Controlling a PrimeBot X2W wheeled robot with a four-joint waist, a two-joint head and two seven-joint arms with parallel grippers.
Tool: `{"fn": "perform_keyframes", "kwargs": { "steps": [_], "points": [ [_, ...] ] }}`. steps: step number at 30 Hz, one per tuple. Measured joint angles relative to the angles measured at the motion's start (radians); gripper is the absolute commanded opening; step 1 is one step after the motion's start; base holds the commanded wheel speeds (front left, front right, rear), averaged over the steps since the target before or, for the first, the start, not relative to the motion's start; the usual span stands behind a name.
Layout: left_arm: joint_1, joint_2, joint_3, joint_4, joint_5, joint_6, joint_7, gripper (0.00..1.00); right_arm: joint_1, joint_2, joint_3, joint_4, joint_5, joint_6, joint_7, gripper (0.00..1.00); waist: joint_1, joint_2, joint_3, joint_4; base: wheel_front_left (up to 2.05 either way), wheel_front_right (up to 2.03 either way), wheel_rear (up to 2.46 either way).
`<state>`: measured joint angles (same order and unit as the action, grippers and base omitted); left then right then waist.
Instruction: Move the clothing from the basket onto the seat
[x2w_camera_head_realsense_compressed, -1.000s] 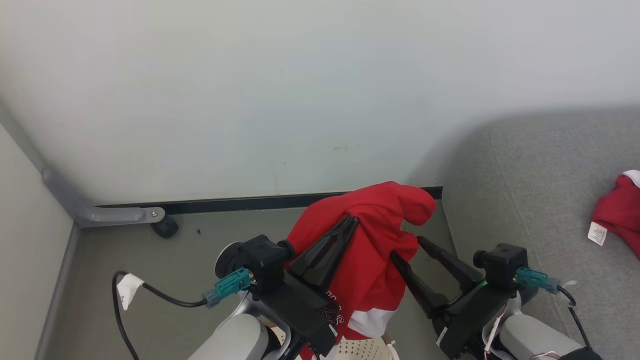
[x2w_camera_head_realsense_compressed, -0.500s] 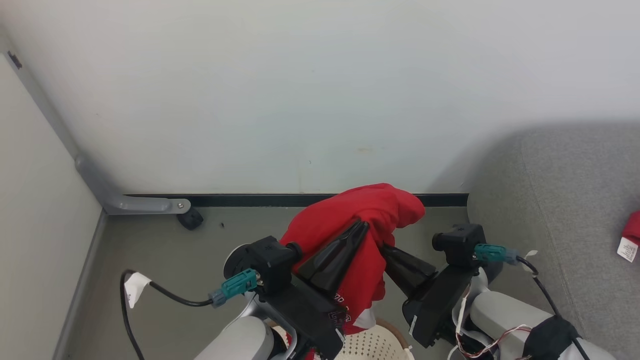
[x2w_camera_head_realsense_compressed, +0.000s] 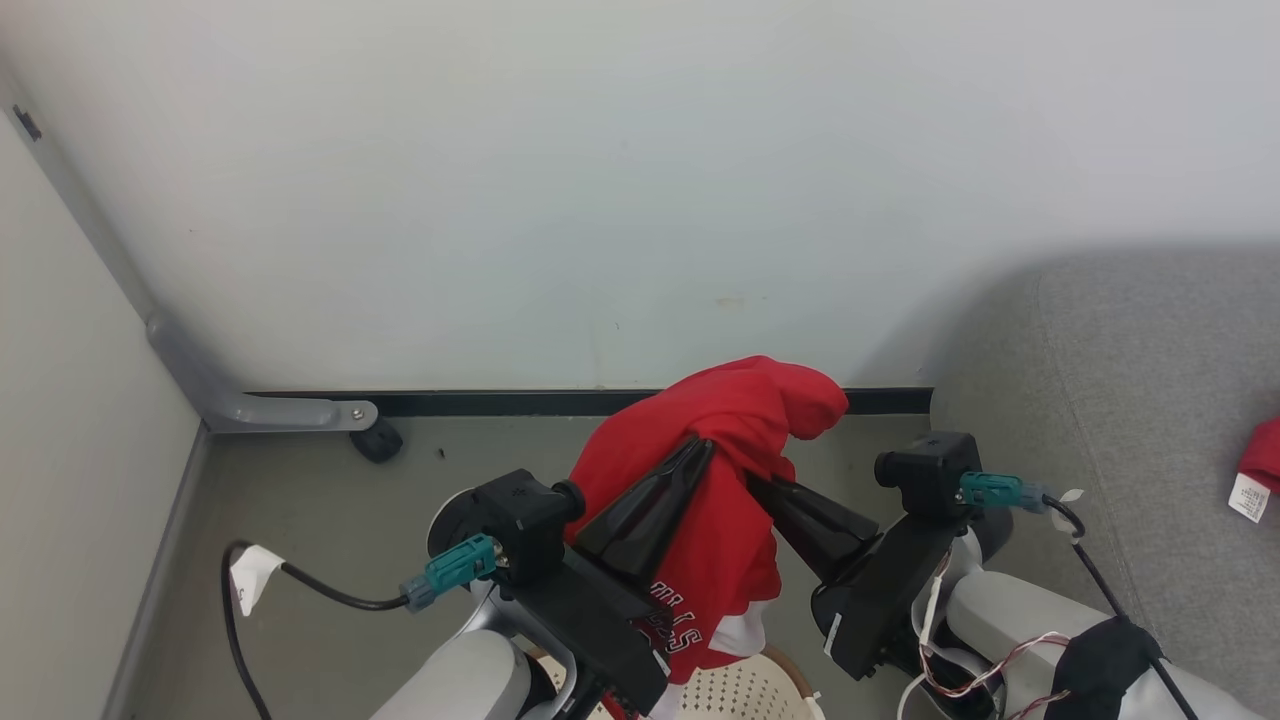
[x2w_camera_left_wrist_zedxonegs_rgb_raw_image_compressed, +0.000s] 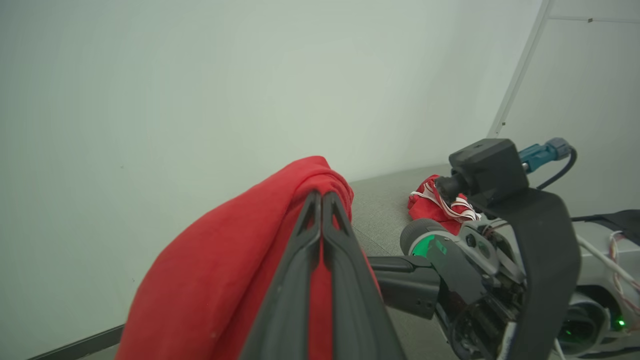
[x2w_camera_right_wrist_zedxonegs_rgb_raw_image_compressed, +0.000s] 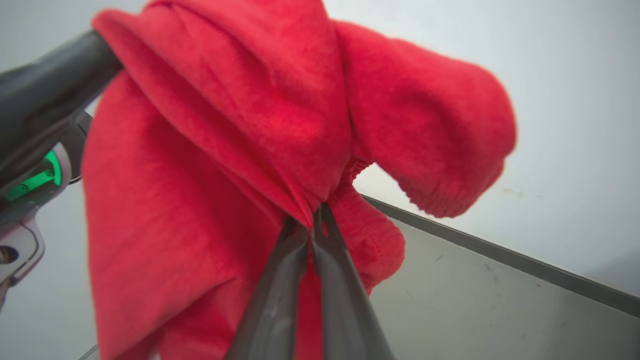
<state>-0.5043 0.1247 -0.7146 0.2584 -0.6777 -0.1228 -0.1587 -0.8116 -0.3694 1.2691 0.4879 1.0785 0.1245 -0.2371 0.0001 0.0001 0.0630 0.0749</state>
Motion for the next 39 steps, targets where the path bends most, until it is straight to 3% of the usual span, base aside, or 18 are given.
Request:
{"fn": "perform_keyframes", "kwargs": {
  "steps": [10,12,13,15,16,17,39],
  "points": [
    [0.038,0.033,0.01,0.011,-0.005,0.013,0.008,0.01,0.0,-0.022,-0.001,-0.053,0.042,0.0,-0.011,0.0,0.0,0.0,0.0,-0.035,0.0,0.0,0.0],
    [0.038,0.032,0.01,0.012,-0.005,0.014,0.009,0.18,-0.001,-0.034,-0.011,-0.057,0.051,0.0,-0.012,0.0,0.0,0.0,0.0,-0.043,0.0,0.0,0.0],
    [0.038,0.032,0.01,0.013,-0.005,0.015,0.009,0.33,-0.001,-0.041,-0.019,-0.06,0.053,0.0,-0.012,0.0,0.0,0.0,0.0,-0.048,0.0,0.0,0.0],
    [0.039,0.032,0.009,0.014,-0.005,0.017,0.009,0.49,-0.001,-0.053,-0.045,-0.066,0.062,0.0,-0.012,0.0,0.0,0.0,-0.001,-0.056,0.0,0.0,0.0],
    [0.04,0.033,0.008,0.015,-0.005,0.017,0.009,0.78,-0.002,-0.058,-0.057,-0.07,0.067,0.0,-0.012,0.0,0.0,0.0,-0.002,-0.06,0.0,0.0,0.0],
    [0.041,0.033,0.008,0.015,-0.005,0.017,0.01,1.0,-0.003,-0.062,-0.068,-0.075,0.068,0.0,-0.012,0.0,0.0,0.0,-0.003,-0.065,0.0,0.0,0.0],
    [0.082,0.067,-0.007,-0.052,0.006,0.022,0.016,1.0,0.047,-0.164,-0.247,-0.174,0.061,0.0,-0.012,0.0,-0.0001,0.0,-0.016,-0.216,0.0,0.0,0.0]
  ]
}}
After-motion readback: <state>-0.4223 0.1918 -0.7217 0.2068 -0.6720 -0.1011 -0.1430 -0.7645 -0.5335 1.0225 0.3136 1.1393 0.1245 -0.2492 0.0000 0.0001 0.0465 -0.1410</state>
